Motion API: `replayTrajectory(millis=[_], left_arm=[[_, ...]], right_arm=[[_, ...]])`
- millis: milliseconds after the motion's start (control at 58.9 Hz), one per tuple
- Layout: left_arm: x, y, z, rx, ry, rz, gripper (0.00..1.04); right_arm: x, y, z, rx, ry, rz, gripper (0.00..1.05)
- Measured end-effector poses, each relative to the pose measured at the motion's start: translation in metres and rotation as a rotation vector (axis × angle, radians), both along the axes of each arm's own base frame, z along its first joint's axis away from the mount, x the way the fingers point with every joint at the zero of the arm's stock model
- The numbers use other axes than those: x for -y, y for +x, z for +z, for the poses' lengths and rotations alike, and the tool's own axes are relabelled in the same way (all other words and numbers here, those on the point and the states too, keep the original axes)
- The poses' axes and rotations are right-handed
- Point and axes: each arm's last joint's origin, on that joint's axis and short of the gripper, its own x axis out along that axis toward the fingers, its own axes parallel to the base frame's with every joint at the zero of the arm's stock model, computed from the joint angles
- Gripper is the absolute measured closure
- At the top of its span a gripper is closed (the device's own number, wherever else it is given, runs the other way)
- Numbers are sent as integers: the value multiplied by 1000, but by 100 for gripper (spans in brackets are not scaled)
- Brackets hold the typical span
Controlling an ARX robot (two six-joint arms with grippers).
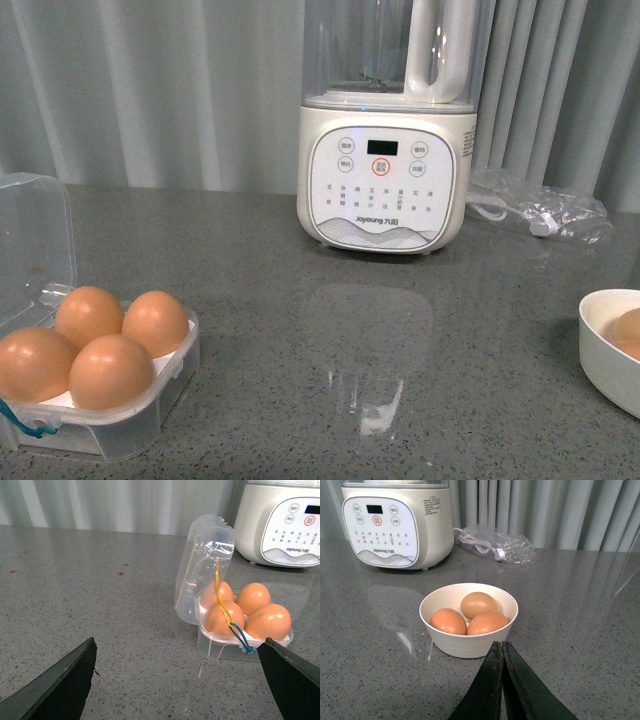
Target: Put egg into box
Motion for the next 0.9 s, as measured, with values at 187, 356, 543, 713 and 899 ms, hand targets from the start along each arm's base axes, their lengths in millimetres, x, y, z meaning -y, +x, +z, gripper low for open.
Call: replayTrajectory(millis=[187,356,543,713,899], left_arm=[[0,0,0,0,0,0,7],[0,0,0,0,0,0,7],[0,0,0,0,0,0,7],[0,0,0,0,0,0,7],[0,0,0,0,0,0,7]], right_arm=[[0,0,0,0,0,0,88],[0,0,0,0,0,0,60],[0,0,0,0,0,0,28],[0,0,0,0,2,0,6],[0,0,0,0,2,0,7]])
